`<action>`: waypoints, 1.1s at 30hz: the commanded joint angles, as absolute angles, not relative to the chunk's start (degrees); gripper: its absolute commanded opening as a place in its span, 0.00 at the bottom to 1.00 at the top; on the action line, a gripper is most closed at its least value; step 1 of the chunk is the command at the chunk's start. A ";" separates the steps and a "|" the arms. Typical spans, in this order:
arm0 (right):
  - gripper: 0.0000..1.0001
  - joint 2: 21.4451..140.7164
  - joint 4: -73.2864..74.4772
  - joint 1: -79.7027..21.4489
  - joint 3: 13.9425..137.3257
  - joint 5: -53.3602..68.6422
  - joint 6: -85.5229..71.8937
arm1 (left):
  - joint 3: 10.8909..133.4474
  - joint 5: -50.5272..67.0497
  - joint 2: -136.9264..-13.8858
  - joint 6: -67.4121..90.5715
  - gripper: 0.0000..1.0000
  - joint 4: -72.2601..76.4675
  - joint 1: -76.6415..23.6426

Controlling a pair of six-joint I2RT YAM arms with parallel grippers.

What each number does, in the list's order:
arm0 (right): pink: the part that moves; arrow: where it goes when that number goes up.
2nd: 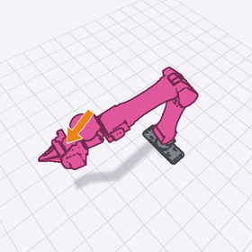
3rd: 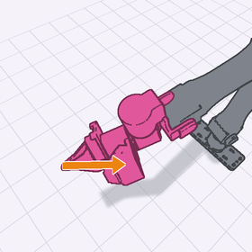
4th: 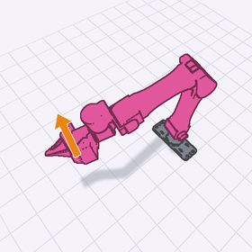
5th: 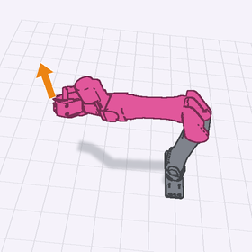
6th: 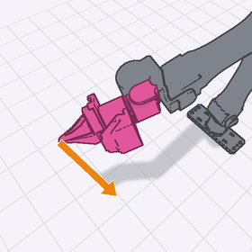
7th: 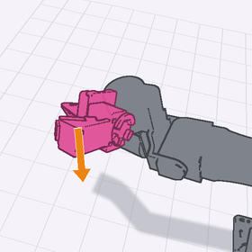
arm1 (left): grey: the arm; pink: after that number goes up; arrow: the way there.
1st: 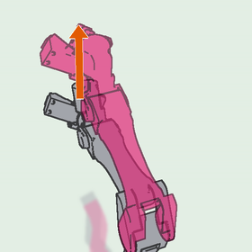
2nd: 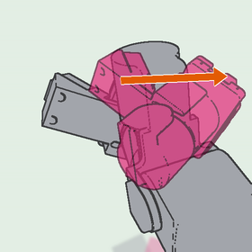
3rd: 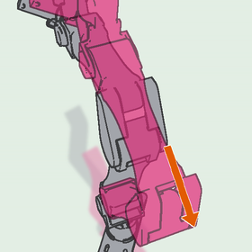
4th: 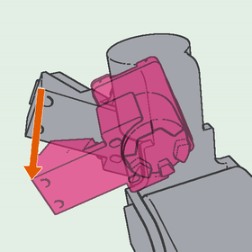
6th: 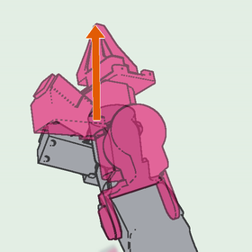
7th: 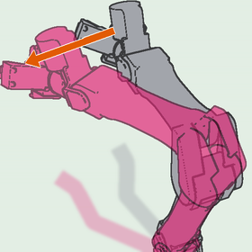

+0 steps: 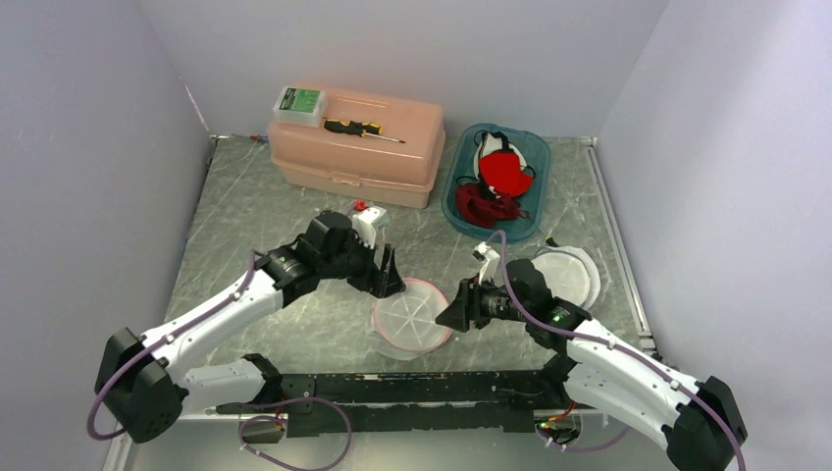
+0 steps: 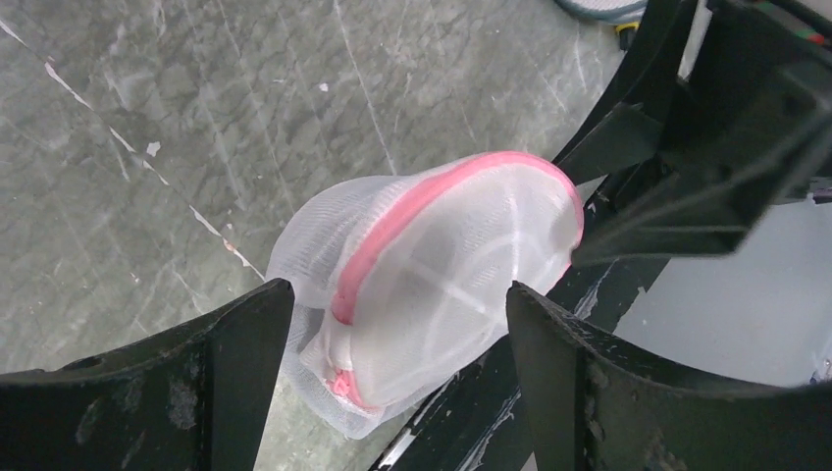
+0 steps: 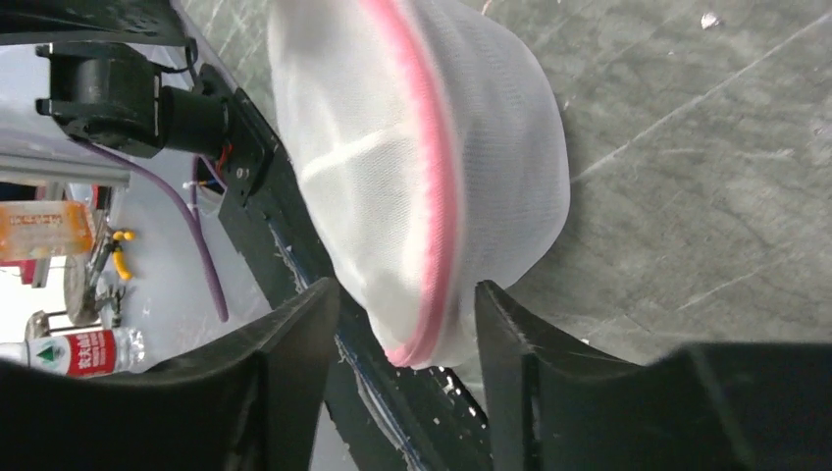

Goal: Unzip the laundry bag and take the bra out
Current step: Place the laundry bag at the center of the board, then adjust the laundry bag at the center of the board.

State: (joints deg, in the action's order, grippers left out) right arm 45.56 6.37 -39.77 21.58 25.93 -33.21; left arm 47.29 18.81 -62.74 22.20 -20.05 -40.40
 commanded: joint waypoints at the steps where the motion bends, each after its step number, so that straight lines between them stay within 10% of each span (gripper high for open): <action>1: 0.62 42.03 7.55 -39.54 22.91 23.02 -33.52 | 54.57 22.11 -66.94 16.34 0.85 -21.51 -40.15; 26: 0.70 25.85 10.03 -39.73 14.56 24.44 -39.71 | 84.45 47.78 -103.44 -6.80 0.83 -46.74 -38.44; 33: 0.70 25.81 9.84 -39.72 14.56 24.40 -39.76 | 81.67 52.21 -101.21 -5.59 0.67 -44.40 -39.27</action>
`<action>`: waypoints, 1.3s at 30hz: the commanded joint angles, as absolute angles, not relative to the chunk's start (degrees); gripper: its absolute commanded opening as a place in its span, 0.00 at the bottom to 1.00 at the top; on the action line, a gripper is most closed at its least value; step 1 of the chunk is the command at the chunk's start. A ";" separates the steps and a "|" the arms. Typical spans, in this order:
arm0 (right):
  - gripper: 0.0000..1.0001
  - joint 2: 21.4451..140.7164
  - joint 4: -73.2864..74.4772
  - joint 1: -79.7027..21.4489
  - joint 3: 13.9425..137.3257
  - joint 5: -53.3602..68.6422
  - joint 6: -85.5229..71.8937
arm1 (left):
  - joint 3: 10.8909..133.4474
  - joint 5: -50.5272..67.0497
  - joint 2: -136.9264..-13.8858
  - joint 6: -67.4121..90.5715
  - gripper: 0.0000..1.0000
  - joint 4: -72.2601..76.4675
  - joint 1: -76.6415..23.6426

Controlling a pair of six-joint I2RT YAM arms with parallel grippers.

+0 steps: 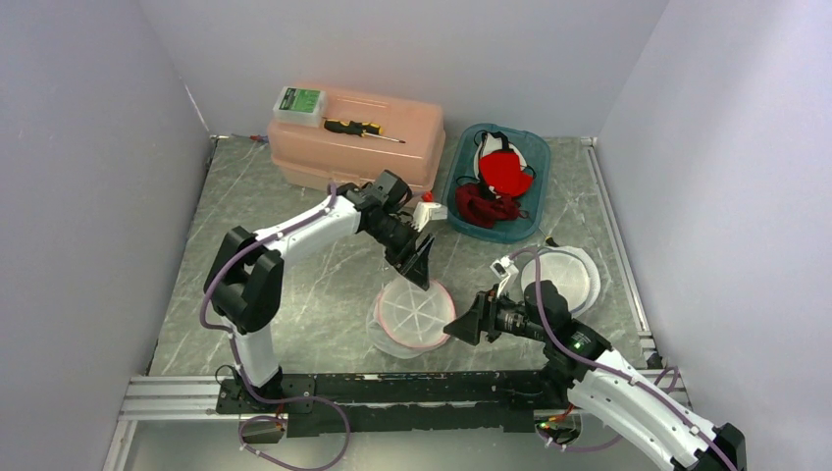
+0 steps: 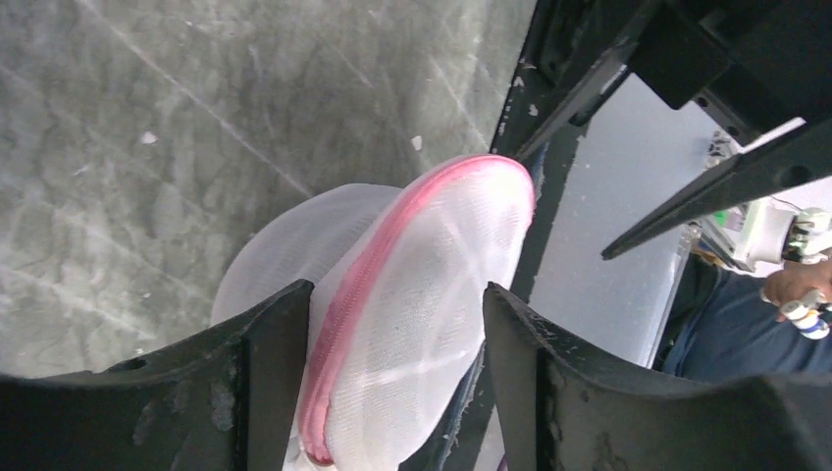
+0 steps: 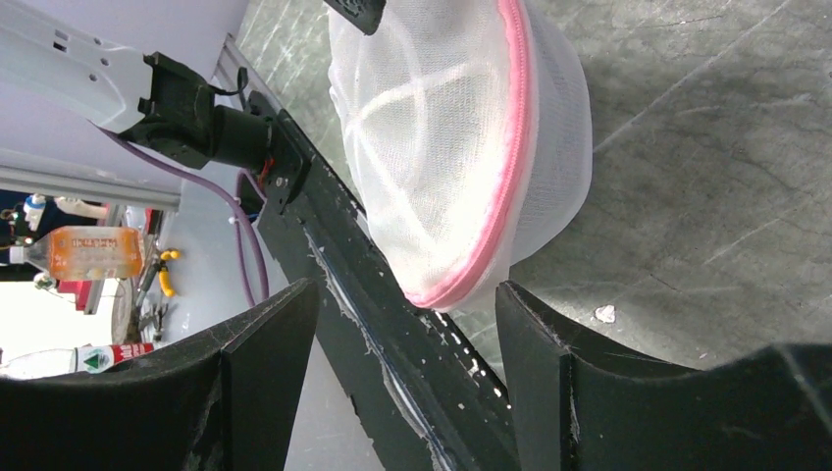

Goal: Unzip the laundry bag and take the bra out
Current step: Adjust the laundry bag at the center of the board.

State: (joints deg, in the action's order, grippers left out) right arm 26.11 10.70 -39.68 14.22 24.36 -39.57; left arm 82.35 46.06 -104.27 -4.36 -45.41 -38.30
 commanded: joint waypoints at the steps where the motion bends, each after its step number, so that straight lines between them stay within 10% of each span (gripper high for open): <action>1: 0.70 25.84 9.95 -39.70 14.84 24.29 -39.63 | 81.38 52.63 -101.10 -5.70 0.62 -44.57 -39.53; 13: 0.70 25.81 14.97 -39.66 21.13 21.37 -36.80 | 75.22 49.67 -98.31 -0.68 0.03 -41.17 -42.23; 39: 0.74 28.22 -2.29 -39.62 22.28 13.08 -43.10 | 31.66 -22.36 -44.64 74.07 0.03 19.60 -47.69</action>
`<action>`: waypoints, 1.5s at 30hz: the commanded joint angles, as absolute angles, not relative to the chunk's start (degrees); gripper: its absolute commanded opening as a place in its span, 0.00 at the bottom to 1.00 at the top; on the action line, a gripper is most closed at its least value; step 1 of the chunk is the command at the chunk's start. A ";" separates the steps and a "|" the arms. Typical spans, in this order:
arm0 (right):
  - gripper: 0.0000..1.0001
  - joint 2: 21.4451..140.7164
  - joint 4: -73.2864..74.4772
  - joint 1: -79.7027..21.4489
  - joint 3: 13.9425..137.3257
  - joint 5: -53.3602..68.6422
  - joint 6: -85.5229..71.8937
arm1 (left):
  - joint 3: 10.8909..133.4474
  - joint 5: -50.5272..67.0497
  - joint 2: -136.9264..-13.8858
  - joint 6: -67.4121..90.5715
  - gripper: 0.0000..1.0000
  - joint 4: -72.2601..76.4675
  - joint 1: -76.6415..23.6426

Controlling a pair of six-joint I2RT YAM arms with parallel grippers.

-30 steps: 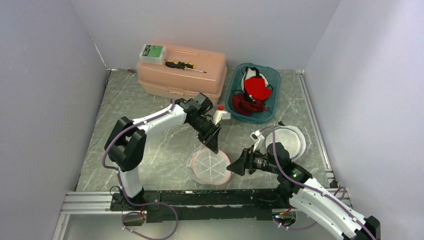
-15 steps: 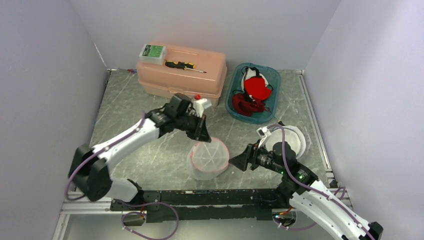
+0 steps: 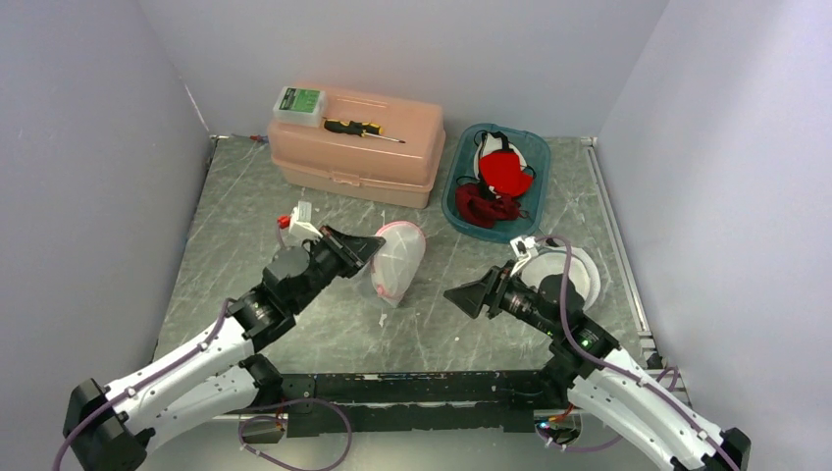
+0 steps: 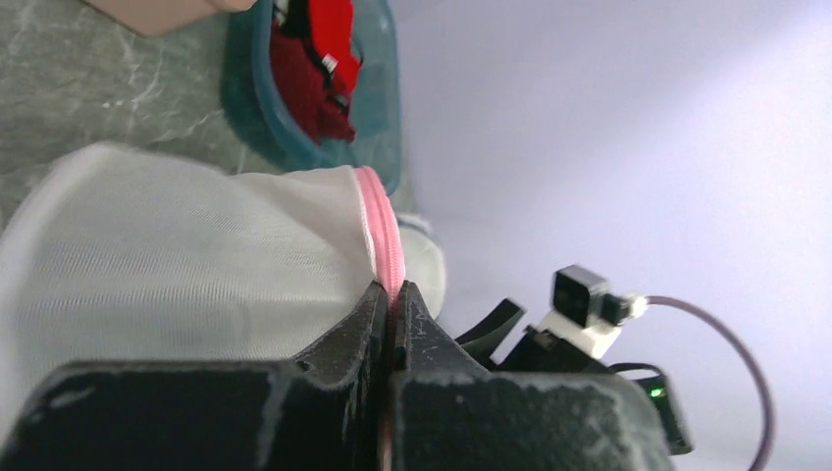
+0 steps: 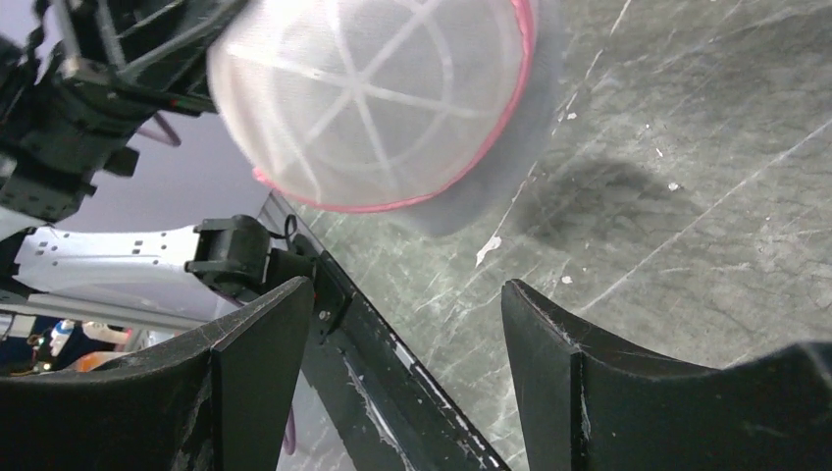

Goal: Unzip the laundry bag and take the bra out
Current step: Adjust the laundry bag at the center of the board.

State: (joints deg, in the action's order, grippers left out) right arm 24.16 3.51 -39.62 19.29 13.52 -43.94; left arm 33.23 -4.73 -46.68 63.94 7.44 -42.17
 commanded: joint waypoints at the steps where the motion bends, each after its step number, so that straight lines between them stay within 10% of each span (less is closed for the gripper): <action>1: 0.74 28.99 -3.33 -39.58 21.78 13.29 -43.49 | 30.87 -25.43 -45.09 74.06 0.03 21.71 -50.72; 12: 0.74 25.52 -4.46 -39.55 14.17 10.59 -45.44 | 19.26 -39.03 -52.04 80.54 0.13 29.88 -58.96; 24: 0.74 24.55 -1.60 -39.60 13.74 14.68 -43.33 | 34.36 -27.40 -35.32 63.93 0.93 -23.60 -58.97; 36: 0.74 31.47 -0.72 -39.56 17.08 23.39 -38.41 | 50.11 -1.97 -45.75 49.96 0.94 -45.67 -48.21; 45: 0.74 32.41 -3.83 -39.56 15.77 23.87 -39.48 | 34.23 8.46 -39.75 64.86 0.94 -26.23 -37.71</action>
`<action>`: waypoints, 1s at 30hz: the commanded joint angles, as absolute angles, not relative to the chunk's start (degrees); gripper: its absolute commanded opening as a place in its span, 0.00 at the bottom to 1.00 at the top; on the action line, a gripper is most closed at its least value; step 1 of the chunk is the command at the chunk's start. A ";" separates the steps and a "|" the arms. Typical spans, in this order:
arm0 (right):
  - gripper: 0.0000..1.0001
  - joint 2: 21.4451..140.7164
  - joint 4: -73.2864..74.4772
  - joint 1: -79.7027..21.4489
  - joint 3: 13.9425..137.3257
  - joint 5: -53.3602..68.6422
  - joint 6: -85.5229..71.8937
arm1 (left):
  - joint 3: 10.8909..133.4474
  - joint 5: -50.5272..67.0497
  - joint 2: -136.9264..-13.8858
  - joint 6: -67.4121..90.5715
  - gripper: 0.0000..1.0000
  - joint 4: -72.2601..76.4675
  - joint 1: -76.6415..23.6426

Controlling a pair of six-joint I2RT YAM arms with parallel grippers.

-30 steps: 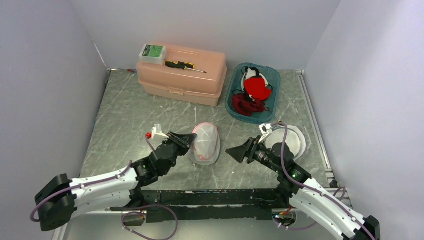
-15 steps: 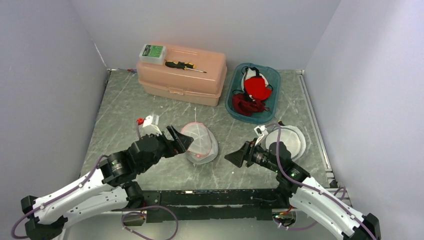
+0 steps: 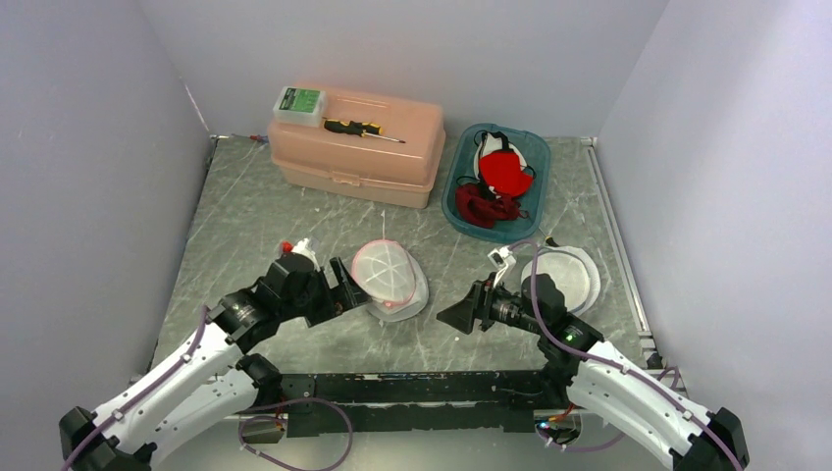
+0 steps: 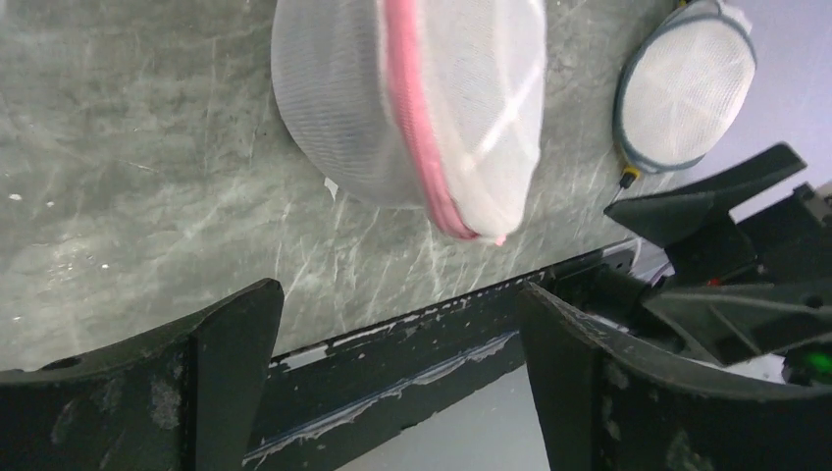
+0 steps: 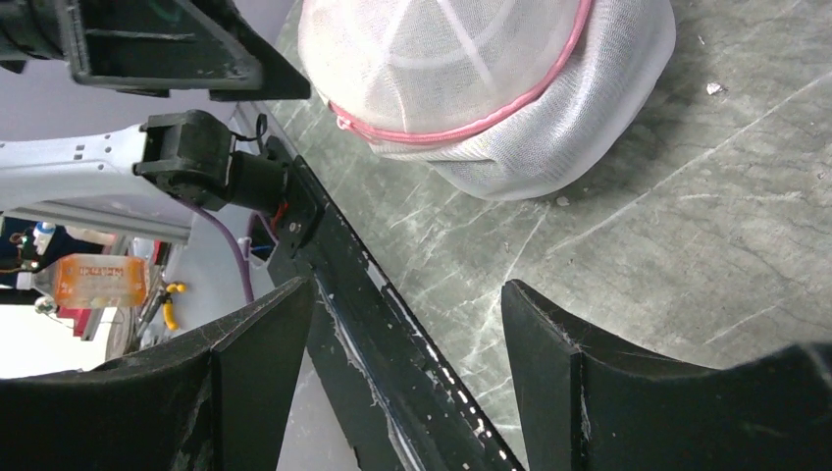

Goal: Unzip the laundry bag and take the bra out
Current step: Adjust the laundry bag at the center of the board, then unzip the laundry bag at the center of the board.

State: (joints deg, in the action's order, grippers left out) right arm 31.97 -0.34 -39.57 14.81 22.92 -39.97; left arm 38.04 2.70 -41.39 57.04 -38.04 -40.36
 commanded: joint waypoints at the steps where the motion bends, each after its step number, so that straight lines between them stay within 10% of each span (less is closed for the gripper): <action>1: 0.74 32.49 -3.83 -39.55 15.76 23.64 -39.40 | 33.08 7.77 -39.30 66.58 0.93 -23.41 -37.43; 24: 0.68 40.10 -17.42 -45.07 13.93 21.02 -41.89 | 25.92 5.55 -42.42 73.37 0.65 -10.05 -34.15; 30: 0.68 39.61 -24.15 -46.23 11.06 15.52 -45.83 | 24.05 8.62 -44.56 73.49 0.38 -3.99 -32.75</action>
State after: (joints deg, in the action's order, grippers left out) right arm 40.18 -15.66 -45.60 11.27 19.90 -43.31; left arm 24.93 5.87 -44.31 73.30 -10.66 -33.50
